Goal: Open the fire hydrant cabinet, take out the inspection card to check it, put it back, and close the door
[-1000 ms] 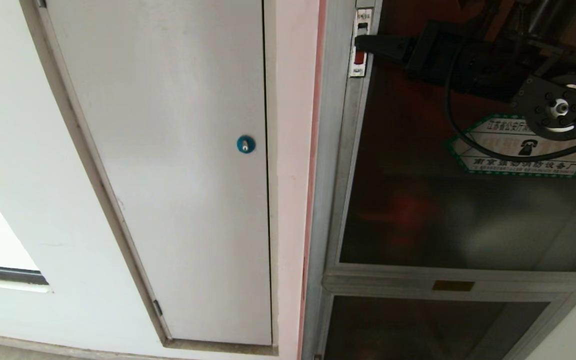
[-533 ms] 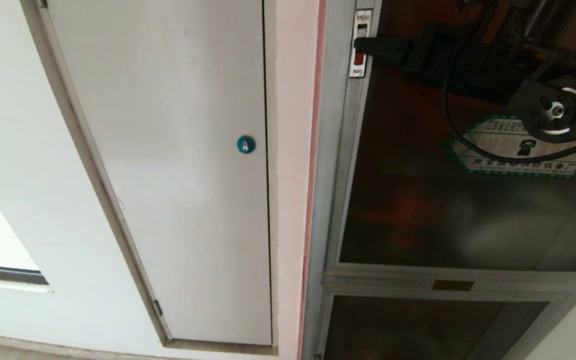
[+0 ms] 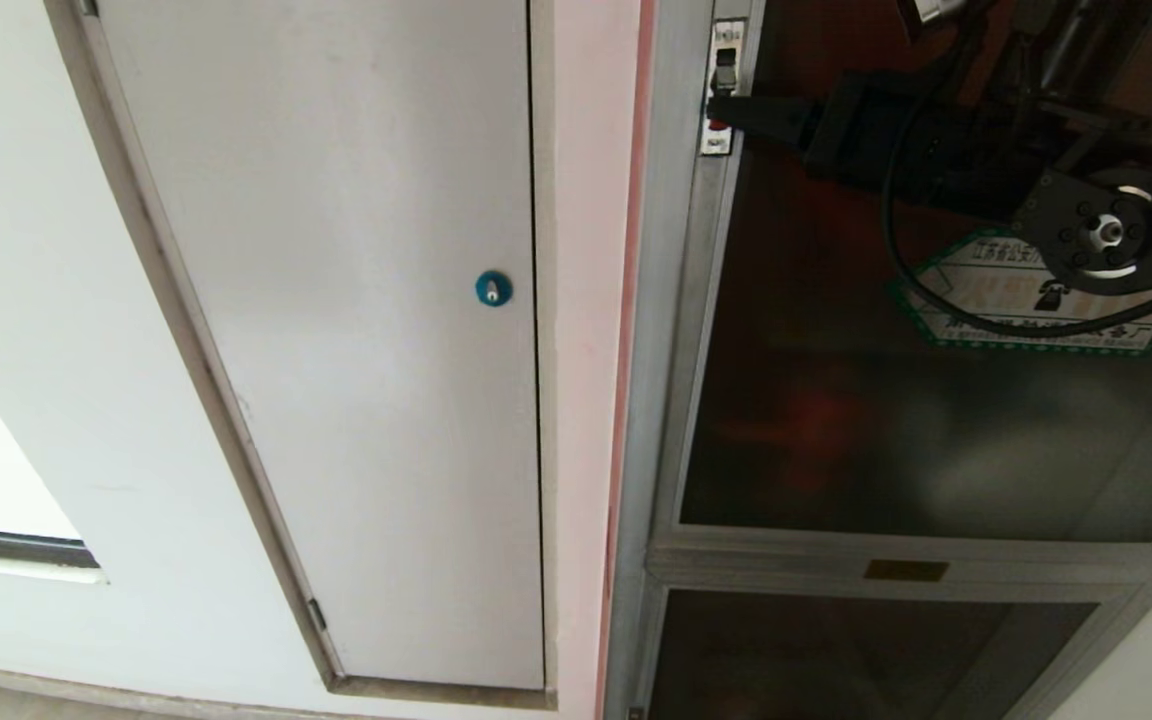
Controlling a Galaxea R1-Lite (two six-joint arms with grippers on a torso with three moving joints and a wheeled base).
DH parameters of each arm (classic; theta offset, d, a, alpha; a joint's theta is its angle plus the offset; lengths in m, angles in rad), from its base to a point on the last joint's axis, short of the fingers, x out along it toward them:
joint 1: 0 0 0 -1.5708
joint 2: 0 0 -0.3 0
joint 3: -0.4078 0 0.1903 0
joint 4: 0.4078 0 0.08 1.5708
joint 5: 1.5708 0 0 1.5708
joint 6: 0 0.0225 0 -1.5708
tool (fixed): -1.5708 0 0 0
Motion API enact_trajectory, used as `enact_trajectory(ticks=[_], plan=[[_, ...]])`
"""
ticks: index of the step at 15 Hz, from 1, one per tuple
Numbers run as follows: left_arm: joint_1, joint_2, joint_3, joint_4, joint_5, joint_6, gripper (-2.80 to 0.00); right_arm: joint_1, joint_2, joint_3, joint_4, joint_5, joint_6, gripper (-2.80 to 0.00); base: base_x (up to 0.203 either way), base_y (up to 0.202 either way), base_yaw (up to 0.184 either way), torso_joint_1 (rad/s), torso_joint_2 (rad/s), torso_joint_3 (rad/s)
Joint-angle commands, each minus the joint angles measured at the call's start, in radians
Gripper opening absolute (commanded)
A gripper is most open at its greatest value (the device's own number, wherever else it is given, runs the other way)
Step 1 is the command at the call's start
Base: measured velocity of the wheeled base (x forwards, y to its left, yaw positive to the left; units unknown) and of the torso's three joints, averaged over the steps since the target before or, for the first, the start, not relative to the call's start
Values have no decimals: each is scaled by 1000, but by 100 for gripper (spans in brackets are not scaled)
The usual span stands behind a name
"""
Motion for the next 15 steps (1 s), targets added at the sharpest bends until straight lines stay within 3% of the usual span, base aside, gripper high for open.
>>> enact_trajectory(ticks=[1,9,15], plan=[[0,1,0,0,0,0,-280,0,6,4,-2,4,3,-280,0,0,0,0,0,0],[0,1,0,0,0,0,-280,9,-282,286,-3,14,-69,-280,0,0,0,0,0,0],[0,1,0,0,0,0,-280,27,-457,337,5,7,-71,-280,0,0,0,-10,23,13]])
